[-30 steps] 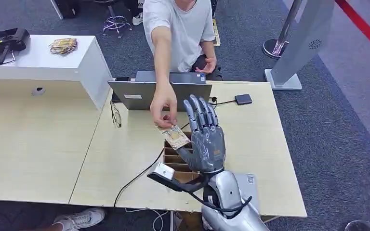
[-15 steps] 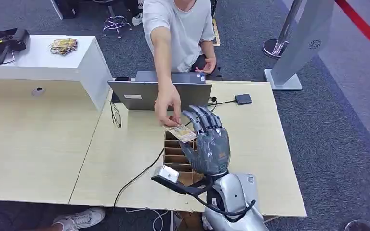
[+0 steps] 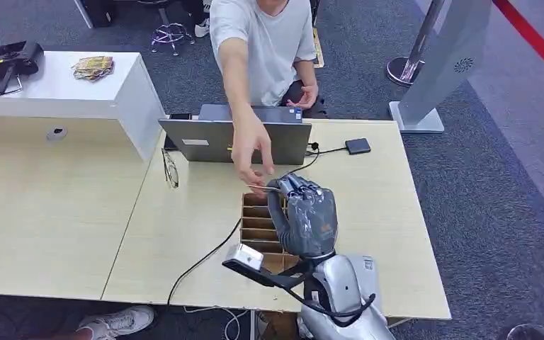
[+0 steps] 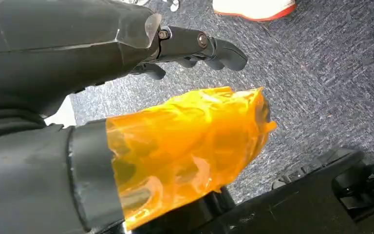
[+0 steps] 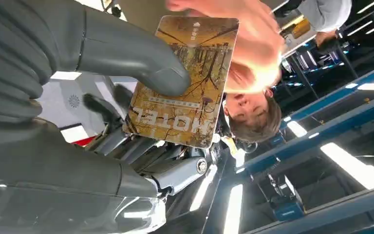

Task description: Pass the card to the sensor for recognition and then transmit it.

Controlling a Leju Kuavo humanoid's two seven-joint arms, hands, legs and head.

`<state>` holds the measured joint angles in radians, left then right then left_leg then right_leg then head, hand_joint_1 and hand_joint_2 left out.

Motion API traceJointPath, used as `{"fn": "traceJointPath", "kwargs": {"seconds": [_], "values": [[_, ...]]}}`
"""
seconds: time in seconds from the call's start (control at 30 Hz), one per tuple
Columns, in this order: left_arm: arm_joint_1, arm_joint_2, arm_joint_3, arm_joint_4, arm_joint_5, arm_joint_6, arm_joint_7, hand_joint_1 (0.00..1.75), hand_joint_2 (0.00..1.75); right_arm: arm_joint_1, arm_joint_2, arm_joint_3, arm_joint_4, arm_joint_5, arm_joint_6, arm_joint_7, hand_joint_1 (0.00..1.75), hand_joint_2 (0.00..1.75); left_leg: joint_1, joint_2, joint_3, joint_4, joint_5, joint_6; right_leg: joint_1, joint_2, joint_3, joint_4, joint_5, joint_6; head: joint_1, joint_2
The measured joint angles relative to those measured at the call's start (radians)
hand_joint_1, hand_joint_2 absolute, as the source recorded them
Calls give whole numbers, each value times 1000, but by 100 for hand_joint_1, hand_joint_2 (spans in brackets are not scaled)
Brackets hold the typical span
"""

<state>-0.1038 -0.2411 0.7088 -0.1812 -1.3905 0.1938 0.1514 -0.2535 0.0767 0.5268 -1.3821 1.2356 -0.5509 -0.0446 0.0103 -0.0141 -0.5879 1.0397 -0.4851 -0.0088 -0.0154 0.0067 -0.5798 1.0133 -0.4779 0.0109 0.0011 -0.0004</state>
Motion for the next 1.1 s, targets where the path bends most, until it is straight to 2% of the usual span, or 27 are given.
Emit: {"fn": "traceJointPath", "kwargs": {"seconds": [0.27,0.37,0.5,0.63,0.83,0.97,1.1], "values": [[2,0,1,0,6,2,0,0,0,3,0,0,-8,-22,0,-17,175,175,0,0,0,0,0,0,0,0,0,0,0,0,0,0],[5,0,3,0,15,8,-2,0,0,22,-1,0,-45,-95,14,-52,175,175,0,0,0,0,0,0,0,0,0,0,0,0,0,0],[8,1,8,0,29,10,-6,0,0,40,-8,0,-117,-227,78,-93,175,175,0,0,0,0,0,0,0,0,0,0,0,0,0,0],[11,3,14,0,36,20,-20,0,0,51,-15,0,-160,-291,112,-120,175,175,0,0,0,0,0,0,0,0,0,0,0,0,0,0],[26,4,23,0,48,37,-38,0,0,99,-38,-4,-220,-447,164,-207,175,175,0,0,0,0,0,0,0,0,0,0,0,0,0,0],[30,5,37,0,59,38,-41,0,0,136,-49,-14,-261,-616,264,-270,175,175,0,0,0,0,0,0,0,0,0,0,0,0,0,0],[30,5,43,0,64,40,-44,0,0,152,-59,-29,-283,-759,357,-296,175,175,0,0,0,0,0,0,0,0,0,0,0,0,0,0]]}}
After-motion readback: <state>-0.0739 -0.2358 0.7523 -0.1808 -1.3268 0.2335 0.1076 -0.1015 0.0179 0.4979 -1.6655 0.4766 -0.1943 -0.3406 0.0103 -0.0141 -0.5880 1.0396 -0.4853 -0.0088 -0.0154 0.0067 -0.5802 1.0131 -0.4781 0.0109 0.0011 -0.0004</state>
